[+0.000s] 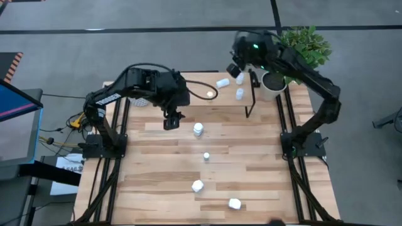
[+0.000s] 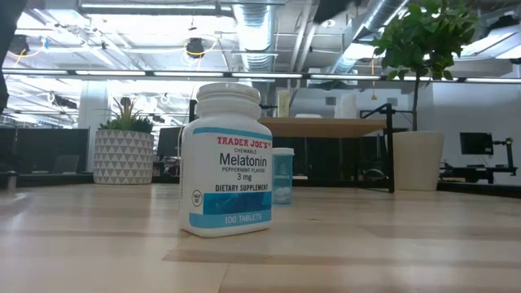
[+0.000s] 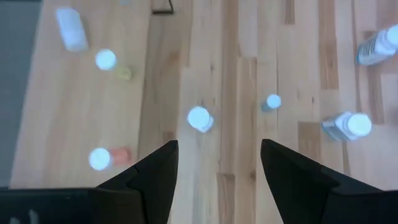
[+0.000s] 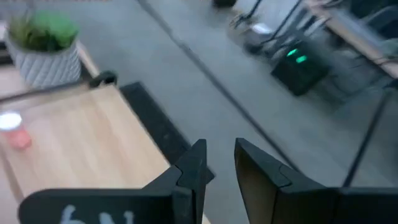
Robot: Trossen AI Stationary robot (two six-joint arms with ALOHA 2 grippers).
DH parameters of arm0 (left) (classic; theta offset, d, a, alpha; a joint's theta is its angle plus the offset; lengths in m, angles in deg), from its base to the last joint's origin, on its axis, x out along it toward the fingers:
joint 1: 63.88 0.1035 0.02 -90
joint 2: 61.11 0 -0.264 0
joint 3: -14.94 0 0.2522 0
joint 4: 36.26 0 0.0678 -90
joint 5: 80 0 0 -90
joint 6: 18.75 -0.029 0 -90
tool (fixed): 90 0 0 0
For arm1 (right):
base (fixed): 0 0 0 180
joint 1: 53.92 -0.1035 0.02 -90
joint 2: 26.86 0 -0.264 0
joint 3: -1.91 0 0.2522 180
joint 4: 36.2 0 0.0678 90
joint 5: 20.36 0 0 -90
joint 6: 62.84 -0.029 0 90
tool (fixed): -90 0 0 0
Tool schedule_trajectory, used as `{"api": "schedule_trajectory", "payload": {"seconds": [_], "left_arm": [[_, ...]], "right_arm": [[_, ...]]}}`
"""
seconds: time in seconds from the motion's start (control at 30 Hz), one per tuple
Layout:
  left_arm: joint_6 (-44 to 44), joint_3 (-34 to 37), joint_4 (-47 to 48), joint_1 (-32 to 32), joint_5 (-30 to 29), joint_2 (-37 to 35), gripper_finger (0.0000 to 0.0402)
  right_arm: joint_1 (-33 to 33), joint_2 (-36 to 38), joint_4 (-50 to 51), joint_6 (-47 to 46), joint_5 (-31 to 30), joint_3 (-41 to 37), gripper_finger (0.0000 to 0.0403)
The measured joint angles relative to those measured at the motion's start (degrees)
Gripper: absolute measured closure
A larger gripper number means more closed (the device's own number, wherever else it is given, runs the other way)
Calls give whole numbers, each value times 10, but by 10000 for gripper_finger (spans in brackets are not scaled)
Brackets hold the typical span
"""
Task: Pick and place medicine bottles onto shelf by color
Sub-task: Put the white pill bottle on the shelf
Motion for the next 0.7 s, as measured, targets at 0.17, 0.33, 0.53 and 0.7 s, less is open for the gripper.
{"api": "schedule_trajectory", "payload": {"seconds": [0.17,0.33,0.53,0.7], "left_arm": [[20,54,-1,-17,-3,-11,186],[26,153,-2,-23,-10,-39,186],[61,297,-6,-23,6,-105,186],[90,441,-86,-24,20,-197,186]], "right_arm": [[62,-61,-16,41,93,6,296],[95,-134,10,74,163,61,296],[127,-220,85,98,217,176,296],[146,-281,170,138,228,242,296]]}}
